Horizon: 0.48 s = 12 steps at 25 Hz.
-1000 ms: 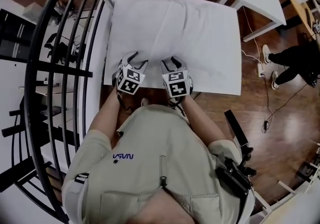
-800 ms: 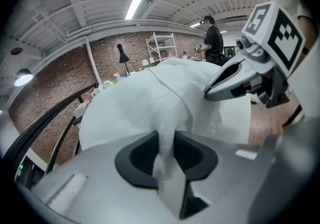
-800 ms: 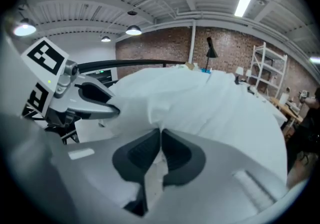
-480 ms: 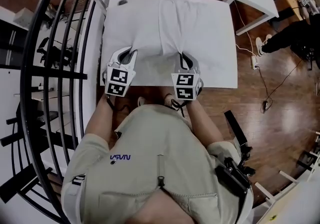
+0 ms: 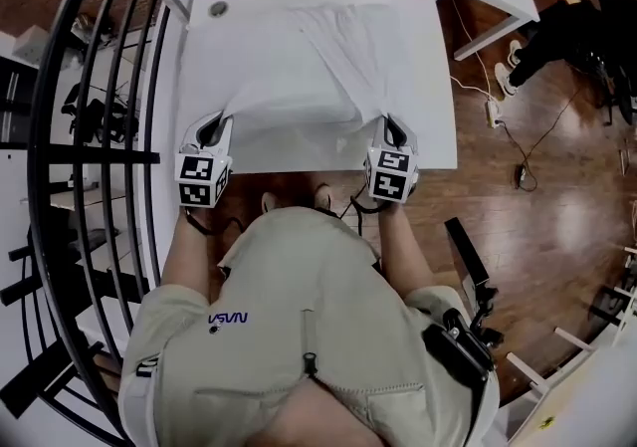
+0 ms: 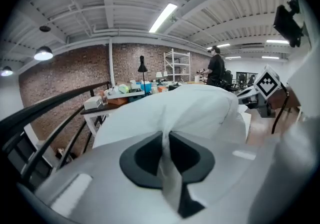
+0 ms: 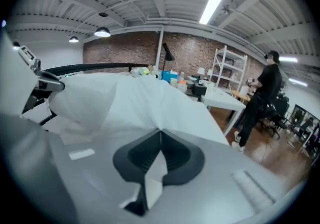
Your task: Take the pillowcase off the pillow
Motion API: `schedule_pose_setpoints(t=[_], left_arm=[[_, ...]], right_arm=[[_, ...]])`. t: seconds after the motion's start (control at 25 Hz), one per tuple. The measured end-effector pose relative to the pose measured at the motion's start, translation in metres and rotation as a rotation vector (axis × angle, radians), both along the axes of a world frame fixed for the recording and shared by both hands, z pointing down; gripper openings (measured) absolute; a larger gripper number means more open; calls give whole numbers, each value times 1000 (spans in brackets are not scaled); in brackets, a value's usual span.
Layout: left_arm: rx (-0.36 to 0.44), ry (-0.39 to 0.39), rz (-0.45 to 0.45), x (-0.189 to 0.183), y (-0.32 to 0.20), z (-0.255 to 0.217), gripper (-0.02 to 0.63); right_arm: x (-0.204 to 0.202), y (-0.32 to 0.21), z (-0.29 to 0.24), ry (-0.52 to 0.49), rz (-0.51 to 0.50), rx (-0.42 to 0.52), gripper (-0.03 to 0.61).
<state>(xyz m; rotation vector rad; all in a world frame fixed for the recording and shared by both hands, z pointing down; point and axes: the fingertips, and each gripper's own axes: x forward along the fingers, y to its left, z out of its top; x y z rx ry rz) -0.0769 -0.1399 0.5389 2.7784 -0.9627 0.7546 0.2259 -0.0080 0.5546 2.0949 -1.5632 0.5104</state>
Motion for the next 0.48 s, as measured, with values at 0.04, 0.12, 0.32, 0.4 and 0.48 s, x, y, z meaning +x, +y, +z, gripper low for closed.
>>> schedule_pose_setpoints(t=[0.04,0.12,0.32,0.4,0.48], left_arm=[[-43,4,-17,-2,7,14,35],[-117,13,-44,-5,19,39,35],[-149,9,-72,-1,28,59,39],[-139,15,-75,4,27,56,51],[-138,30,-66,6,28,53,79]], right_arm=[[-2,5,13,-29,9,-24,6],[-7,14,35,-66,5,-70,6],[-11,24,50,-73,-40,-86,8],[-13,23,44,-84,-54,-70,11],[-18,21,39,-100,-72,-56,12]])
